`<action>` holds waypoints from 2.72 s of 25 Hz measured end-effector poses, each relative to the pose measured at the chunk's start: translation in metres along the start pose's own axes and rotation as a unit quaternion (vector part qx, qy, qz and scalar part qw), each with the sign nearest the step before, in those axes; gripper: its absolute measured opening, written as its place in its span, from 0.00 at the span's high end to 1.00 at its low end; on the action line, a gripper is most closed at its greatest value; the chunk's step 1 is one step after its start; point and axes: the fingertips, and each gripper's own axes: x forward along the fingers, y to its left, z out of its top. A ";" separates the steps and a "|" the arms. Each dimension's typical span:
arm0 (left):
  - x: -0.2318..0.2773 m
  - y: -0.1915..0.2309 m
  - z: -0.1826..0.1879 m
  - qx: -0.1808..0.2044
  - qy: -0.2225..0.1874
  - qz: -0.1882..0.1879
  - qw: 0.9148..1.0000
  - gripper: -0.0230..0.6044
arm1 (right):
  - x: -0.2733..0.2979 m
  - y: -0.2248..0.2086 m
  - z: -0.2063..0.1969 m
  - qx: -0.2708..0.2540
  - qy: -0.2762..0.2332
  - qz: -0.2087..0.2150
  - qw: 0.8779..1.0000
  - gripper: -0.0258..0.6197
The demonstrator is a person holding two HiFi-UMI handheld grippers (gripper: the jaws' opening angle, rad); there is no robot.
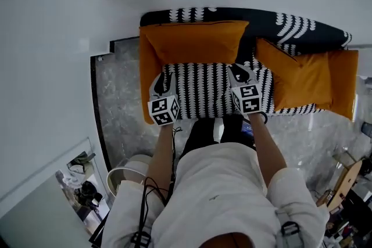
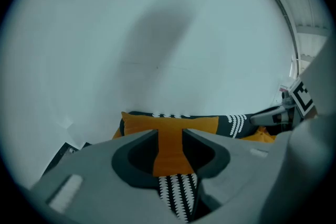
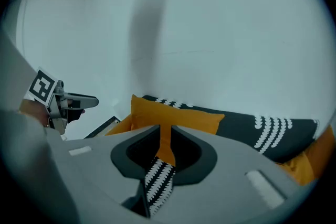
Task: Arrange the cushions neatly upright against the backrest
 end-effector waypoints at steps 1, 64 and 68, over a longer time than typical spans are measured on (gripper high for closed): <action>-0.007 -0.003 0.005 0.002 -0.003 -0.005 1.000 0.74 | -0.007 0.003 0.005 -0.006 -0.002 0.000 1.000 0.84; 0.004 -0.438 0.017 0.045 0.016 -0.200 0.979 0.96 | -0.221 -0.271 -0.112 0.096 -0.065 0.048 0.992 0.91; 0.013 -0.462 0.010 0.048 0.021 -0.223 0.973 0.96 | -0.195 -0.304 -0.132 0.090 -0.039 0.031 0.995 0.86</action>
